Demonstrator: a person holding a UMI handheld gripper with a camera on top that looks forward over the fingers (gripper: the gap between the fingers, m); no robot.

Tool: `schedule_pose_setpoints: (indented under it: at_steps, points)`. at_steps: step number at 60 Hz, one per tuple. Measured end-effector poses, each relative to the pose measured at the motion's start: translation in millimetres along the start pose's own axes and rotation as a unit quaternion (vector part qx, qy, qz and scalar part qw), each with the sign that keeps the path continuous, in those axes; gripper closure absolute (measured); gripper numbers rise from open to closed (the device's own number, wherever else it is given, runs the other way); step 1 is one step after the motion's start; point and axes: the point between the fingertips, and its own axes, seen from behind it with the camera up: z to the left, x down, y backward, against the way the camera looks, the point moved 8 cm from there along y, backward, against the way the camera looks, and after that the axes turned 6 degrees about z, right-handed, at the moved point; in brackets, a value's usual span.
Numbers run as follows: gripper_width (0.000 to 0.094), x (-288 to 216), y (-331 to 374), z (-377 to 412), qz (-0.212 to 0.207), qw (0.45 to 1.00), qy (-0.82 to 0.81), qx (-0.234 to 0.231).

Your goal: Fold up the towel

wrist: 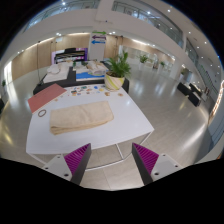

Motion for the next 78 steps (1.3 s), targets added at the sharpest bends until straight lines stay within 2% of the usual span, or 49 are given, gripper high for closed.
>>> schedule_pose_setpoints:
  at_steps: [8, 13, 32, 50, 66, 68, 71, 75, 78]
  points:
    - [0.0079, -2.2, 2.5, 22.2, -0.003, 0.999, 0.022, -0.025]
    - [0.008, -15.5, -11.7, 74.8, -0.004, 0.998, 0.039, -0.049]
    - [0.0085, -27.6, -41.2, 232.8, -0.049, 0.971, 0.127, -0.197]
    - [0.0083, -49.4, -149.7, 303.7, -0.068, 0.97, 0.15, -0.177]
    - [0.0107, -65.9, -235.7, 335.4, -0.048, 0.974, 0.162, -0.153]
    - [0.0135, -65.1, -242.3, 336.8, -0.044, 0.974, 0.165, -0.148]
    - [0.0224, -64.1, -244.6, 338.2, -0.041, 0.974, 0.162, -0.15]
    - [0.051, -63.0, -245.9, 337.6, -0.036, 0.975, 0.16, -0.148]
    - [0.0747, -65.2, -252.9, 333.4, -0.039, 0.978, 0.168, -0.117]
